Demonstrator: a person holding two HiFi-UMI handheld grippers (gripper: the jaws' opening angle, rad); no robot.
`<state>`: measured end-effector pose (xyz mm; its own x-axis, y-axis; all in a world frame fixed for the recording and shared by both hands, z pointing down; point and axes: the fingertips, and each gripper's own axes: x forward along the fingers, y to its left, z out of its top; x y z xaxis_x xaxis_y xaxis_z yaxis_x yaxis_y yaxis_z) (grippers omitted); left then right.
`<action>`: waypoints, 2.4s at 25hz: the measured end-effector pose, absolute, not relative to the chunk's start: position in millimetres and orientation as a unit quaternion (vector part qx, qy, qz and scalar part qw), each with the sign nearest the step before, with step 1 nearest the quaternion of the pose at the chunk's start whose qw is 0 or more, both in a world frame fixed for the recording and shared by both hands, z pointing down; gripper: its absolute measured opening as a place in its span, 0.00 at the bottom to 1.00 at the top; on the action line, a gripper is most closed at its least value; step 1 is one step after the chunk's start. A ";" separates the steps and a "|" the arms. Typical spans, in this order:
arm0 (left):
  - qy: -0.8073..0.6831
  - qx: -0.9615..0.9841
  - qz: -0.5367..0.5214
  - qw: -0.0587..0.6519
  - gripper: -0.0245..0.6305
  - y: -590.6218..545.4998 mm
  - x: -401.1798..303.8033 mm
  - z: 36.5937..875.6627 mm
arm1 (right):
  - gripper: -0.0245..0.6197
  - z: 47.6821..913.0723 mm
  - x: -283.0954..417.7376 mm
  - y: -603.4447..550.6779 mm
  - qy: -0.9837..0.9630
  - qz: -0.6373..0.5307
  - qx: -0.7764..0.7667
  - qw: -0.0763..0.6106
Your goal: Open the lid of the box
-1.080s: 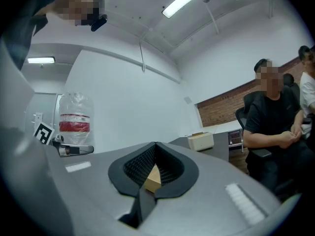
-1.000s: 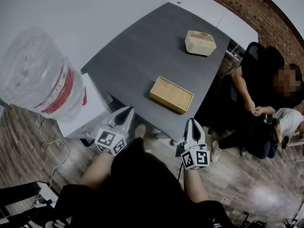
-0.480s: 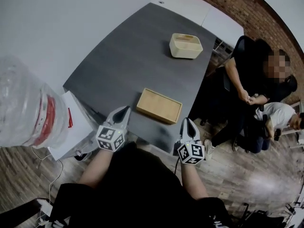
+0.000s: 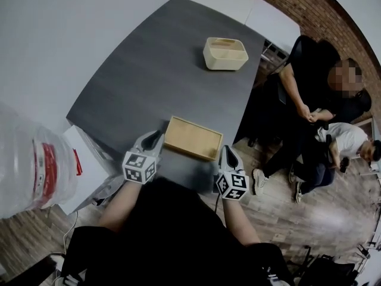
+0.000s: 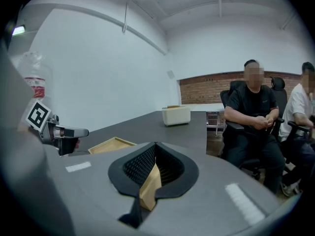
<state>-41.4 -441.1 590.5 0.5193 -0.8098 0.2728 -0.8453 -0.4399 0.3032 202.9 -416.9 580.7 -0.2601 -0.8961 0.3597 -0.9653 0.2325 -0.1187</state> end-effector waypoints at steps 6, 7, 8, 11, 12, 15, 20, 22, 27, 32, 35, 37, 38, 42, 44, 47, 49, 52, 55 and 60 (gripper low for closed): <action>-0.480 0.845 0.079 0.224 0.13 -454.4 -36.4 612.4 | 0.19 609.3 200.5 -422.6 -0.765 0.199 0.596 0.143; -0.479 0.843 0.084 0.229 0.13 -455.2 -35.9 616.7 | 0.19 612.6 199.4 -422.9 -0.763 0.204 0.595 0.147; -0.477 0.842 0.090 0.234 0.13 -455.4 -34.7 621.0 | 0.19 615.2 198.2 -423.2 -0.761 0.207 0.595 0.151; -0.473 0.839 0.102 0.249 0.14 -454.9 -31.8 630.8 | 0.19 620.9 193.5 -424.2 -0.760 0.215 0.592 0.161; -0.473 0.838 0.104 0.253 0.14 -454.6 -31.6 632.9 | 0.19 622.3 191.9 -424.5 -0.759 0.218 0.591 0.162; -0.471 0.836 0.107 0.261 0.14 -453.4 -30.8 637.0 | 0.19 625.5 189.4 -424.8 -0.758 0.223 0.590 0.165; -0.467 0.836 0.113 0.264 0.14 -453.4 -28.1 637.8 | 0.17 631.8 193.0 -425.2 -0.750 0.238 0.594 0.167; -0.468 0.836 0.114 0.265 0.14 -453.5 -28.3 638.7 | 0.16 635.2 193.9 -425.6 -0.747 0.242 0.595 0.171; -0.475 0.831 0.128 0.259 0.14 -453.4 -29.4 639.0 | 0.16 637.4 192.1 -424.9 -0.748 0.237 0.592 0.187; -0.483 0.824 0.143 0.259 0.14 -453.3 -31.5 640.0 | 0.16 637.5 194.4 -424.1 -0.745 0.236 0.594 0.190; -0.486 0.821 0.149 0.260 0.14 -453.4 -32.9 640.9 | 0.16 638.0 198.4 -422.7 -0.741 0.234 0.599 0.193; -0.487 0.820 0.151 0.261 0.14 -453.6 -32.7 640.9 | 0.15 637.3 204.5 -421.5 -0.737 0.230 0.604 0.196; -0.487 0.820 0.152 0.260 0.14 -453.8 -32.5 640.7 | 0.14 637.1 208.6 -420.7 -0.734 0.230 0.608 0.195; -0.486 0.820 0.156 0.257 0.10 -453.6 -31.1 639.8 | 0.13 636.8 226.1 -417.1 -0.724 0.233 0.620 0.192; -0.487 0.820 0.158 0.256 0.08 -453.1 -30.4 639.9 | 0.13 637.0 232.7 -415.8 -0.720 0.234 0.624 0.192; -0.487 0.818 0.157 0.262 0.08 -452.7 -31.1 640.6 | 0.12 637.1 239.7 -414.0 -0.716 0.232 0.629 0.195; -0.488 0.817 0.157 0.263 0.08 -452.9 -31.5 640.5 | 0.12 637.2 245.0 -412.7 -0.711 0.232 0.634 0.196; -0.489 0.816 0.156 0.265 0.08 -453.3 -32.0 640.4 | 0.12 637.0 252.2 -411.2 -0.706 0.234 0.640 0.195; -0.490 0.815 0.156 0.267 0.08 -453.6 -32.8 640.6 | 0.11 636.6 253.1 -411.2 -0.705 0.234 0.640 0.197; -0.493 0.812 0.160 0.268 0.08 -453.9 -32.5 641.1 | 0.11 636.1 255.2 -410.5 -0.702 0.229 0.644 0.201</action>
